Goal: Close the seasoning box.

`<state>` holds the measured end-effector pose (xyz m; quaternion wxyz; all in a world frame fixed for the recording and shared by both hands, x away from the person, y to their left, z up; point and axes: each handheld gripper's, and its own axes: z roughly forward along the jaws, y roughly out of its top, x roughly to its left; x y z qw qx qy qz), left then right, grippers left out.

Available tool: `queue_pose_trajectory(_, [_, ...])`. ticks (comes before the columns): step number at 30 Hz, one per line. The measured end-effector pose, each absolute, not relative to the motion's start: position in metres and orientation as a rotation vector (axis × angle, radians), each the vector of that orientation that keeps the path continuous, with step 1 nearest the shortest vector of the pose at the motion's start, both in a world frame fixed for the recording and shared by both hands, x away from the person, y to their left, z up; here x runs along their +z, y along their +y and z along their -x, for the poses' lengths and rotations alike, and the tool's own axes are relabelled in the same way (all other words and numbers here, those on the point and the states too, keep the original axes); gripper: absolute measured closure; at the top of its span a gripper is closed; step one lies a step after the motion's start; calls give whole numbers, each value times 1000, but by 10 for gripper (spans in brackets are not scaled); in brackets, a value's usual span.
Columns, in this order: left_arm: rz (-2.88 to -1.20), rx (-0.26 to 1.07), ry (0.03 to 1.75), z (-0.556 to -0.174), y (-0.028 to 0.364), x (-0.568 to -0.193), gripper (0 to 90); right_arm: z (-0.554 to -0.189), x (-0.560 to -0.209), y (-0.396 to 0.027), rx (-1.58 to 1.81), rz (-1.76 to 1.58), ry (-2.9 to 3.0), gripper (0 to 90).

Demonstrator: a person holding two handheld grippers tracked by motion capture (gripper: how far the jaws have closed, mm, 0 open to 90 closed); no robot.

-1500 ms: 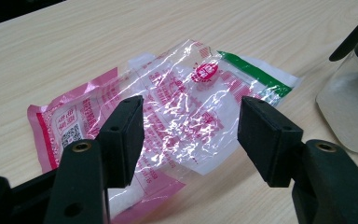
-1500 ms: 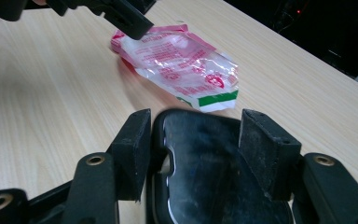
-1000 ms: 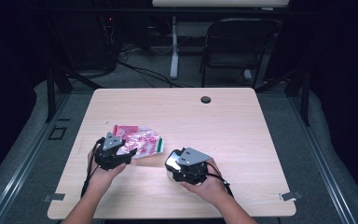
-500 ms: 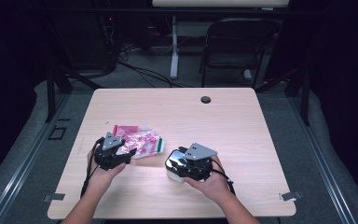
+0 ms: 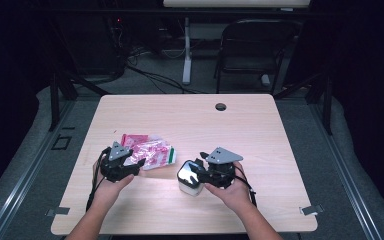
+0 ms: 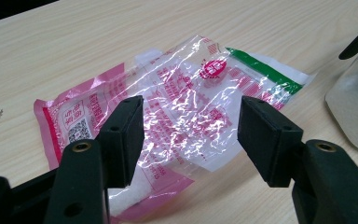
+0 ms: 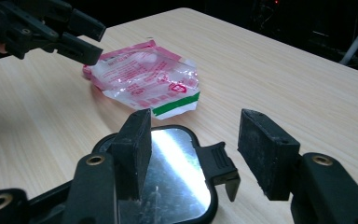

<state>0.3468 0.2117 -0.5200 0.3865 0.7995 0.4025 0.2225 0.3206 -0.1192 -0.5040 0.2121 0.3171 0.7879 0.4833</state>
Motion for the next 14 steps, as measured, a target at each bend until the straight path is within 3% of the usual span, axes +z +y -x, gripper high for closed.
queue_pose_trajectory(14, [-2005,563,1065,-350,220,-521,411,-329,-500,-140,1393,-977,2113,445])
